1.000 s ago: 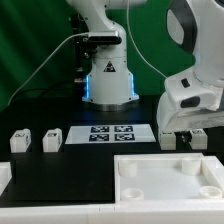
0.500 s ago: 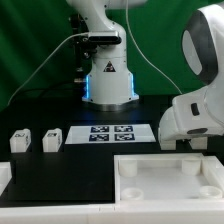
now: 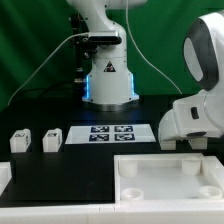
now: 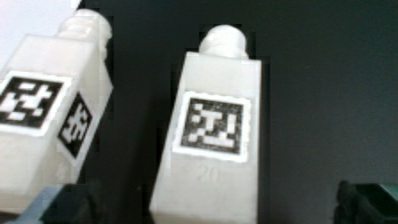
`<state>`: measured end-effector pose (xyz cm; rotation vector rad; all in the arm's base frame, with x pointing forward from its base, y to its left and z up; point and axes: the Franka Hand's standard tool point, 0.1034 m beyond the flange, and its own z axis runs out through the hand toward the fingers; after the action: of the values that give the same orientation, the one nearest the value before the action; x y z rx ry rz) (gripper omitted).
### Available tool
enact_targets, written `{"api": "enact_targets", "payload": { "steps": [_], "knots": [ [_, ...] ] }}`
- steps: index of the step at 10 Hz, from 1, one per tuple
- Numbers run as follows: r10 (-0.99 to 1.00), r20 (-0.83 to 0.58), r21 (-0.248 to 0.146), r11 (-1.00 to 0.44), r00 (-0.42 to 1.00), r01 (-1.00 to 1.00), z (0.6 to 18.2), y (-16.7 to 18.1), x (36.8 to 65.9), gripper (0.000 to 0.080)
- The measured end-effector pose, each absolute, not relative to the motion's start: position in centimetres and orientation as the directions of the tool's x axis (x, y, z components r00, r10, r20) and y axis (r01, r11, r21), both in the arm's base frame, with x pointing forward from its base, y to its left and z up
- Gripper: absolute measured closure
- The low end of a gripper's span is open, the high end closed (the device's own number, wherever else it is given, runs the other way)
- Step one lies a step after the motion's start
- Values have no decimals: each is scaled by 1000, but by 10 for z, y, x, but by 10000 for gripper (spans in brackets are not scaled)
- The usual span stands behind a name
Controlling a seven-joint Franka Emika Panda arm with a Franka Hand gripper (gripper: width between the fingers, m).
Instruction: Assemble one leg
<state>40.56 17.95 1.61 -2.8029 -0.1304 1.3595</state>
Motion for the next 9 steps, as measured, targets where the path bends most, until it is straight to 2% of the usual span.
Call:
{"api": "enact_targets", "payload": {
  "steps": [2,7,9],
  "knots": [
    [61,-794,-39,-998,604,50,10,179,399,151],
    [63,-797,-38,-998,601,54,6,180,394,151],
    [63,-797,-38,-998,601,55,6,180,394,410]
  ]
}}
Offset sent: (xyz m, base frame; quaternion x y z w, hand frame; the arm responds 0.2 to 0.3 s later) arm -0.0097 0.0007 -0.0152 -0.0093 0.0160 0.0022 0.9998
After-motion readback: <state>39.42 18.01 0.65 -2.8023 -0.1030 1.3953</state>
